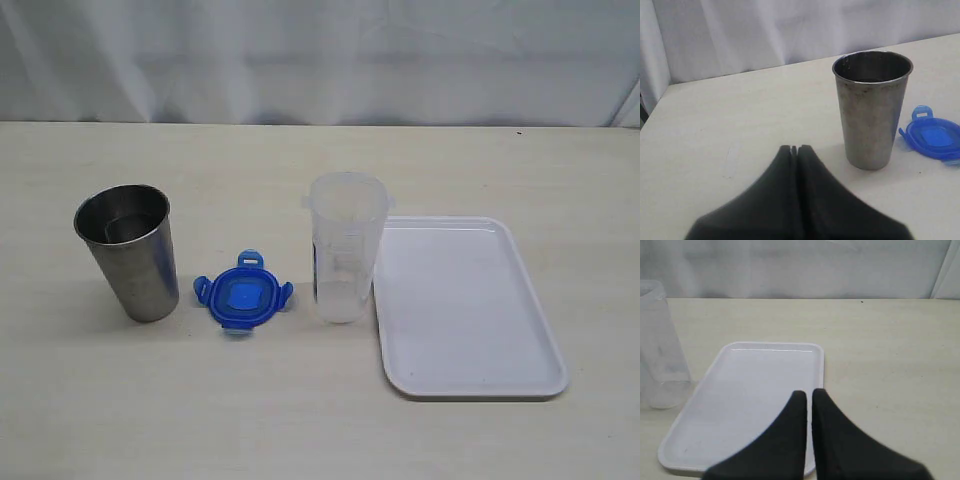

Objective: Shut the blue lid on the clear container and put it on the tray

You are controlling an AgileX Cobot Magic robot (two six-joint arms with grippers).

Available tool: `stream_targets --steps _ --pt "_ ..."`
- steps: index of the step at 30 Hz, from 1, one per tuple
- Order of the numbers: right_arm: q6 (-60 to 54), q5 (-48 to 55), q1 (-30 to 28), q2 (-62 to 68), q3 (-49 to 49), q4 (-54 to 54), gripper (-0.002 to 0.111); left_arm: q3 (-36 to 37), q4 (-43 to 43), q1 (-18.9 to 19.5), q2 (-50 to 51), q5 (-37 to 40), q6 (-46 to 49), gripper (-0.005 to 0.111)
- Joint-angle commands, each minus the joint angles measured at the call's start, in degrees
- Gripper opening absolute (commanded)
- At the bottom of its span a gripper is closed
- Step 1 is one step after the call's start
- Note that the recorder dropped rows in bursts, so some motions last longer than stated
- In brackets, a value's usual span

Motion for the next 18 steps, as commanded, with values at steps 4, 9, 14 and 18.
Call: stream_targets --steps 4,9,14,18 --pt "0.03 -0.11 -0.24 -0.24 0.10 -0.12 0.004 0.19 0.03 0.06 -0.18 -1.21 -0.06 0.000" --pt "0.03 -0.11 -0.24 -0.24 0.10 -0.12 0.004 0.19 -1.14 0.06 -0.18 -10.35 -0.06 0.000" --pt "0.03 -0.11 -0.24 -0.24 0.10 -0.12 0.004 0.19 -5.20 0.06 -0.18 -25.40 -0.06 0.000" --pt "0.03 -0.11 -0.24 -0.24 0.10 -0.12 0.004 0.19 -5.13 0.06 -0.18 -42.60 -5.03 0.000"
